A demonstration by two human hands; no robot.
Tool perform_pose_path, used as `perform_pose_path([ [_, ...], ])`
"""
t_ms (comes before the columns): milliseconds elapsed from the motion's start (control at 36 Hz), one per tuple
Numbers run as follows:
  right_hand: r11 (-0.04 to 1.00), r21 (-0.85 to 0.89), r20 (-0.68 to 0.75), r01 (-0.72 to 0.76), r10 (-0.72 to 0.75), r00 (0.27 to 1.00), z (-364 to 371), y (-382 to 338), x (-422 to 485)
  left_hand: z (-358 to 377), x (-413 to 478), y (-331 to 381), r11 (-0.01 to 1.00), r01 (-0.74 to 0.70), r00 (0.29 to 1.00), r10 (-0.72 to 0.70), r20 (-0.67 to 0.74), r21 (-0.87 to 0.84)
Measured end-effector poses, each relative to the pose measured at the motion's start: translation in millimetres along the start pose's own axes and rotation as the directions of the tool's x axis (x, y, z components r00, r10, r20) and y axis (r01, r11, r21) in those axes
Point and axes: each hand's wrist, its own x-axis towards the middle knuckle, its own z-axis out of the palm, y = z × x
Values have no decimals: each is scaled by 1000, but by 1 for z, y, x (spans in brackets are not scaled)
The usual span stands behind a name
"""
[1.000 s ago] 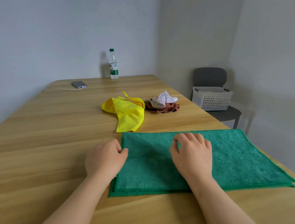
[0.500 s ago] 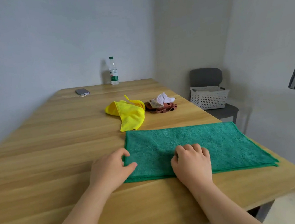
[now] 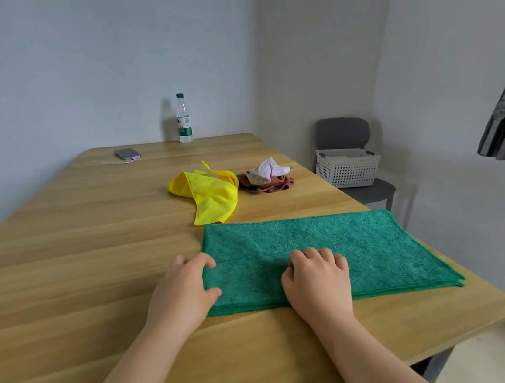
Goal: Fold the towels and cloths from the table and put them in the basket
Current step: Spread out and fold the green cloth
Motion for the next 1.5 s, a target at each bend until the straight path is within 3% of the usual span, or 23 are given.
perform_pose_path([
  [583, 1000, 15, -54, 9, -8, 999, 3, 0, 0, -6, 1, 3, 917, -120, 971, 29, -237, -380],
  [722, 998, 63, -78, 8, -3, 997, -3, -1, 2, -9, 3, 2, 869, -71, 973, -47, -225, -490],
  [778, 996, 90, -73, -1, 7, 997, -5, -1, 3, -10, 4, 0, 903, -60, 976, -37, -216, -424],
  [917, 998, 65, 89, 2, -8, 996, -9, -2, 3, -6, 0, -2, 1000, 4, 1000, -4, -17, 6],
  [1000, 996, 87, 183, -12, -4, 983, -11, -1, 3, -8, -4, 4, 984, -3, 995, 21, -100, 178],
  [1083, 990, 140, 293, -17, -25, 956, -16, 1, 6, 3, -4, 9, 972, -194, 968, 212, -137, 133],
  [1139, 981, 186, 307, -50, -10, 952, -18, 8, 8, 15, -1, 14, 944, -298, 954, 298, 26, 138],
  [1222, 972, 163, 346, -167, 103, 933, -25, 25, 11, 28, 2, 16, 906, -323, 932, 256, 255, 272],
  [1500, 913, -178, 319, -366, 405, 857, -45, 114, 11, 33, 13, 36, 899, -307, 923, 202, 328, 312],
])
